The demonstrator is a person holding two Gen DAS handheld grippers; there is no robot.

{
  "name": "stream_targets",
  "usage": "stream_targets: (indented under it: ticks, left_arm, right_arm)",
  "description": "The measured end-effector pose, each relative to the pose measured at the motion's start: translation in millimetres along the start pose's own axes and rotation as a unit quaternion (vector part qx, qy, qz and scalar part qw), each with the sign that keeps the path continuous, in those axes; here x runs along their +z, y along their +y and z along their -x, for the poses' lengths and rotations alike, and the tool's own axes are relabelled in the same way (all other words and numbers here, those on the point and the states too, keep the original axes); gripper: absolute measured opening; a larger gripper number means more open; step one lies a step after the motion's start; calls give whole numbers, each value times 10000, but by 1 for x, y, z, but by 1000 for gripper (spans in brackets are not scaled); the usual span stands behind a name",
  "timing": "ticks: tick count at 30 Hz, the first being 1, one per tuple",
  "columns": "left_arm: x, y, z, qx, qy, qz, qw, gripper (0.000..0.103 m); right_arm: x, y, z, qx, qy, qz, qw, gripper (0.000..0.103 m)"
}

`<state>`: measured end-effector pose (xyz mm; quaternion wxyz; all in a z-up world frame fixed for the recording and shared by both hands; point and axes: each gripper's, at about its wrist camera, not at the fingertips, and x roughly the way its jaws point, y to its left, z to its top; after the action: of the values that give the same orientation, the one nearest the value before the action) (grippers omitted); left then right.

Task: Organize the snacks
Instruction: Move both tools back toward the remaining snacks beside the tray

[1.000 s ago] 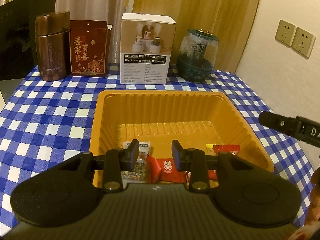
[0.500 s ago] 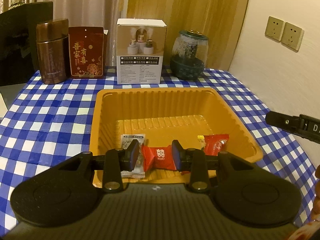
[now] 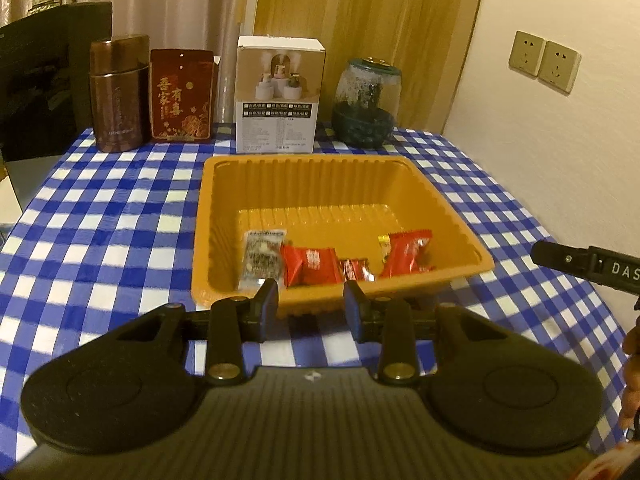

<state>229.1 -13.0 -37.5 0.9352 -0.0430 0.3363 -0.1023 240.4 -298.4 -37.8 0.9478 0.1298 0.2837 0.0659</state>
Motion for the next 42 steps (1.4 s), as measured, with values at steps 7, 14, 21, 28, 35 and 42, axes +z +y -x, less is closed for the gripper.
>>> stream_targets:
  ticks: [7, 14, 21, 28, 35, 42]
  left_arm:
    - [-16, 5, 17, 2, 41, 32, 10000, 32]
    - [-37, 7, 32, -68, 181, -46, 9998, 32]
    - [-56, 4, 43, -165, 324, -121, 9993, 32]
    - [-69, -1, 48, -326, 480, -233, 9980, 38]
    - [-78, -11, 43, -715, 669, -455, 9942, 39]
    - [-89, -27, 30, -1062, 966, -825, 9862, 39]
  right_arm:
    - [-10, 3, 12, -26, 126, 13, 9999, 66]
    - [-26, 13, 21, -26, 360, 219, 9991, 66]
    - [-38, 13, 28, -79, 592, 127, 9981, 66]
    - [-57, 13, 28, -126, 1099, 202, 9937, 66]
    - [-66, 6, 29, -232, 1263, 197, 9915, 66]
    - [-67, 4, 29, -228, 1288, 128, 9913, 66]
